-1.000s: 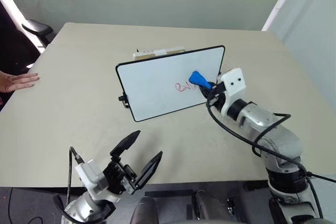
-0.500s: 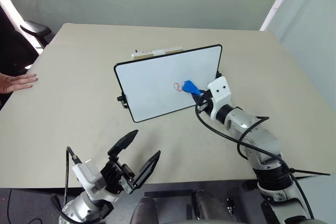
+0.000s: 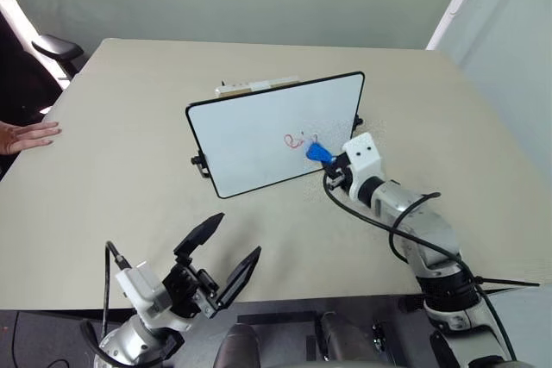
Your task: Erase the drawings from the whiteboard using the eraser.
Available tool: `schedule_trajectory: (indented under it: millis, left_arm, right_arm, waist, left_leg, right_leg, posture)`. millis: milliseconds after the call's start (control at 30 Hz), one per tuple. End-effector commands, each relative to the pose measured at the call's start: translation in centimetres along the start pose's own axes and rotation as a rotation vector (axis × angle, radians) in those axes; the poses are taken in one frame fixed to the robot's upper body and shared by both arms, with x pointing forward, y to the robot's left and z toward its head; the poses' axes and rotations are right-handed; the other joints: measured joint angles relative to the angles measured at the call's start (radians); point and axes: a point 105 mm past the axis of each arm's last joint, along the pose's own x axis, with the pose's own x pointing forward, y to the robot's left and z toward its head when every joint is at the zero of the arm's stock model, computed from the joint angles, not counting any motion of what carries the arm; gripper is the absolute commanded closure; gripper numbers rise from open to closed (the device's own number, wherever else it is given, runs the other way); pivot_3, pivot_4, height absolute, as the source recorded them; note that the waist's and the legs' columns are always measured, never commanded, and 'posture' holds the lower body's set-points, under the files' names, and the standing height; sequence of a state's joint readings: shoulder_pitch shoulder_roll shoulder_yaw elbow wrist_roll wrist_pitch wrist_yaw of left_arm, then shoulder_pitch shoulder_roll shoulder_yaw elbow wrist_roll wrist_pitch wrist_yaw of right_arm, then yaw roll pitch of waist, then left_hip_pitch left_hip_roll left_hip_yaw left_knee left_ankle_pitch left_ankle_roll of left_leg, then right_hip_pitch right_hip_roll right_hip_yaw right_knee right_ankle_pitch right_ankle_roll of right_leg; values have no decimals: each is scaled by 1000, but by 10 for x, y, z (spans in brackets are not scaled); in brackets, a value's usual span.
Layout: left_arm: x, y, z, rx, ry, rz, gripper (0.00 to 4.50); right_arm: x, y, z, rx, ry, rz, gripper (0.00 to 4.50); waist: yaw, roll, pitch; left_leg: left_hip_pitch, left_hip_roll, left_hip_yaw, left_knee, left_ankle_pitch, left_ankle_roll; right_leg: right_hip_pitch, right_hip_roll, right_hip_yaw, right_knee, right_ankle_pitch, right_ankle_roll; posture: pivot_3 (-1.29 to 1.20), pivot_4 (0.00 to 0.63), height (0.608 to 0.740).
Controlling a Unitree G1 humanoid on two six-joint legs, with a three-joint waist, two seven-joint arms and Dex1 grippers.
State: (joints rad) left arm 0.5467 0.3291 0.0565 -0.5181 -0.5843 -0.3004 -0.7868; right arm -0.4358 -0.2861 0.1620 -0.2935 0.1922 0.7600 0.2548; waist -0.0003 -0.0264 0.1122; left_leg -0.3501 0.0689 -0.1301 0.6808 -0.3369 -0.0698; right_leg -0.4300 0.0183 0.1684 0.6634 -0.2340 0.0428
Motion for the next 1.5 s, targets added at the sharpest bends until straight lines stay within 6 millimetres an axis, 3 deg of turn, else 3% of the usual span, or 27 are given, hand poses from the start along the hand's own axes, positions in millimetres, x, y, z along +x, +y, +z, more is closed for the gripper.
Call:
schedule_trajectory:
  millis: [33, 300, 467, 567, 667, 867, 1067, 1200, 1367, 1500]
  left_arm:
    - [2, -5, 5, 9, -23, -23, 0]
    - [2, -7, 5, 6, -25, -28, 0]
    - [3, -9, 5, 5, -27, -33, 0]
    - [3, -9, 5, 4, -27, -33, 0]
    - [3, -9, 5, 4, -26, -29, 0]
    - [3, -8, 4, 6, -24, -28, 0]
    - [3, -8, 4, 8, -23, -27, 0]
    - [3, -7, 4, 8, -21, -27, 0]
    - [3, -9, 4, 5, -22, -29, 0]
    - [3, -9, 4, 4, -22, -31, 0]
  right_arm:
    - [-8, -9, 43, -34, -150, -45, 3492]
    - [-10, -8, 41, -37, -146, -47, 3492]
    - [-6, 2, -6, -63, 47, -14, 3492]
    - [-6, 4, -18, -81, 91, -16, 3492]
    - [-6, 4, -16, -75, 82, -22, 3492]
    - [-5, -7, 22, -63, -52, -68, 3492]
    - [-6, -11, 40, -69, -106, -90, 3492]
    - [-8, -11, 41, -71, -109, -91, 3492]
    - [-7, -1, 22, -76, -57, -55, 3492]
    - [-8, -3, 28, -69, -83, -76, 3492]
  waist:
    - [0, 0, 0]
    - [0, 0, 0]
    - [0, 0, 0]
    - [0, 0, 0]
    - [-1, 1, 1]
    - [-2, 1, 1]
    - [-3, 1, 1]
    - [-4, 1, 1]
    - [-4, 1, 1]
    - [-4, 1, 1]
  left_leg:
    - [0, 0, 0, 0, 0, 0]
    - [0, 0, 0, 0, 0, 0]
    - [0, 0, 0, 0, 0, 0]
    - [0, 0, 0, 0, 0, 0]
    - [0, 0, 0, 0, 0, 0]
    - [-1, 0, 0, 0, 0, 0]
    - [0, 0, 0, 0, 0, 0]
    - [-1, 0, 0, 0, 0, 0]
    - [-1, 0, 0, 0, 0, 0]
    - [-1, 0, 0, 0, 0, 0]
  right_leg:
    - [0, 0, 0, 0, 0, 0]
    - [0, 0, 0, 0, 0, 0]
    - [0, 0, 0, 0, 0, 0]
    - [0, 0, 0, 0, 0, 0]
    - [-1, 0, 0, 0, 0, 0]
    - [-1, 0, 0, 0, 0, 0]
    - [-1, 0, 0, 0, 0, 0]
    - [-1, 0, 0, 0, 0, 0]
    - [-1, 0, 0, 0, 0, 0]
    - [-1, 0, 0, 0, 0, 0]
  posture:
    - [0, 150, 740]
    - [0, 150, 740]
    - [0, 150, 740]
    - [0, 150, 740]
    - [0, 150, 740]
    - [0, 150, 740]
    - [0, 150, 740]
    - [0, 150, 740]
    - [0, 150, 740]
    - [0, 150, 740]
